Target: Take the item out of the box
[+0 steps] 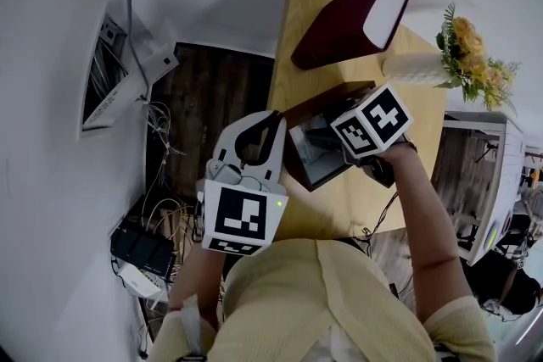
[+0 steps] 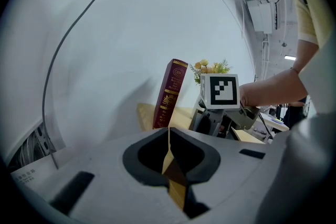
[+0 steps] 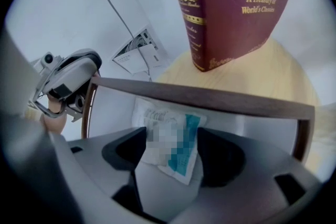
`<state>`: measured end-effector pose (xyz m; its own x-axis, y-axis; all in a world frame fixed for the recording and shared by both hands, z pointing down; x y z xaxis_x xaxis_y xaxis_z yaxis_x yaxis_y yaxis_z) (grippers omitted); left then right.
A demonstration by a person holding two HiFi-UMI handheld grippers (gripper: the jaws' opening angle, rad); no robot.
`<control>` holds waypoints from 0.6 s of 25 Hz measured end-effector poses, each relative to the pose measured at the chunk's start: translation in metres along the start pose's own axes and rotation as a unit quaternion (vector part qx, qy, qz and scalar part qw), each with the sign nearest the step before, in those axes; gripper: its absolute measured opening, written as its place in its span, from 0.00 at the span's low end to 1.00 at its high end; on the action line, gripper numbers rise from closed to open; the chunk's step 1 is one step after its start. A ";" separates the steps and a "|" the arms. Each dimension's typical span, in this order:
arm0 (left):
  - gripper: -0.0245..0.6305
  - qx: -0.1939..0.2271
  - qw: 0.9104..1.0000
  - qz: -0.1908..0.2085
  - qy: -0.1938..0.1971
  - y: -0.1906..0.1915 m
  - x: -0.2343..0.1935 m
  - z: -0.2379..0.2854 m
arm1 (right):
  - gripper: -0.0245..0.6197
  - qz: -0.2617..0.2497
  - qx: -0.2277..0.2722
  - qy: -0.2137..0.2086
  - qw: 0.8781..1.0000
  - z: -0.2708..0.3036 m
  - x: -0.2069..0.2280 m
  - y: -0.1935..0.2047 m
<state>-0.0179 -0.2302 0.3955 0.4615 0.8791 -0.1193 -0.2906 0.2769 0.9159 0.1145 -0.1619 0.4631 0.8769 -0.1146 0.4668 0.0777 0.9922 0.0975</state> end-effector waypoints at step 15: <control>0.08 -0.004 1.000 0.009 -0.012 0.000 -0.001 -0.008 | 0.49 0.011 0.039 0.036 0.999 -0.015 0.002 0.000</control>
<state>-0.0251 -0.2276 0.3923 0.4767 0.8742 -0.0930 -0.3055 0.2639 0.9149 0.1235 -0.1616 0.4504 0.9098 -0.0868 0.4058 0.0240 0.9872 0.1575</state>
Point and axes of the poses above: the fingertips, and each gripper's own axes: z forward along the fingers, x to its right, y out of its underside, the point moved 5 cm from there along -z, backward along the fingers, and after that the axes turned 12 degrees about -y, right-handed, at the moved point
